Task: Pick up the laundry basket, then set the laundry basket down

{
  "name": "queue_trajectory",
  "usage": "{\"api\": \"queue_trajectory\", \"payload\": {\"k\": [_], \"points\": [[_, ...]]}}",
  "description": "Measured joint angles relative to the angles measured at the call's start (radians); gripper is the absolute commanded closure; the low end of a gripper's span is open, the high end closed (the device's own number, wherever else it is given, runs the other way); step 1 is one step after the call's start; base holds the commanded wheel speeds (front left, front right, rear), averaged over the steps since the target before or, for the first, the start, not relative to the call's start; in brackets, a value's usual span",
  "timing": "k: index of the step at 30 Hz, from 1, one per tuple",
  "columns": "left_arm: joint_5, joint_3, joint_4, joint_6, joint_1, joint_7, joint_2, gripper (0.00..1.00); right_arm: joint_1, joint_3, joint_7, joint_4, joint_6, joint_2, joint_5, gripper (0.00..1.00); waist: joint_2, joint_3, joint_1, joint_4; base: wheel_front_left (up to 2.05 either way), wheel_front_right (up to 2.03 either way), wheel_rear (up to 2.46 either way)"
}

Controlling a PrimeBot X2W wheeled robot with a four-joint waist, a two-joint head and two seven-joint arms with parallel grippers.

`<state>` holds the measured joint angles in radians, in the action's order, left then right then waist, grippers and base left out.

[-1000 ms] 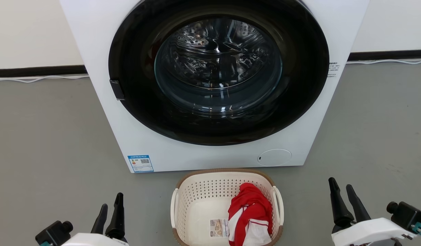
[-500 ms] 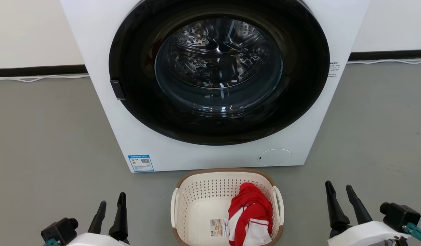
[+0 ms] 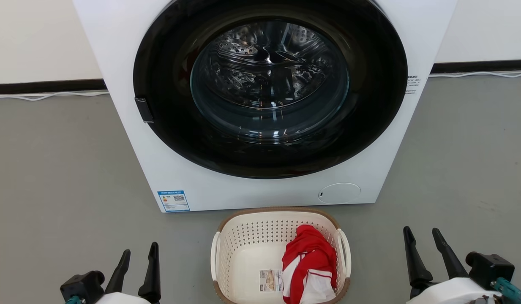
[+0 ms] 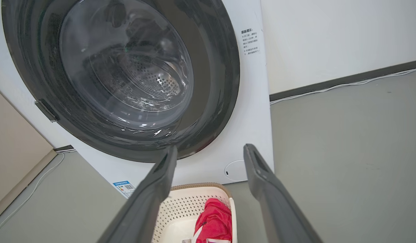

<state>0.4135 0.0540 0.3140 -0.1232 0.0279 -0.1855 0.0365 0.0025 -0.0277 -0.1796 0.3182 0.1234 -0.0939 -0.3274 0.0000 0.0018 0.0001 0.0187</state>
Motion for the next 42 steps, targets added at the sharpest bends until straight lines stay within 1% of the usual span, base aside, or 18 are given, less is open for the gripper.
{"api": "queue_trajectory", "payload": {"k": [23, 42], "points": [[-0.250, -0.004, 0.017, 0.000, 0.005, -0.063, 0.002, 0.00, 0.021, 0.005, -0.064, 0.028, 0.000, -0.001, 0.265, 0.00, 0.0000, 0.005, 0.0000, -0.001, 0.00, 0.00, 0.00], [-0.252, -0.018, 0.035, -0.002, 0.005, -0.065, 0.003, 0.00, 0.021, 0.002, -0.068, 0.036, 0.001, -0.002, 0.267, 0.00, 0.0000, 0.006, 0.0000, -0.001, 0.00, 0.00, 0.00]]}}
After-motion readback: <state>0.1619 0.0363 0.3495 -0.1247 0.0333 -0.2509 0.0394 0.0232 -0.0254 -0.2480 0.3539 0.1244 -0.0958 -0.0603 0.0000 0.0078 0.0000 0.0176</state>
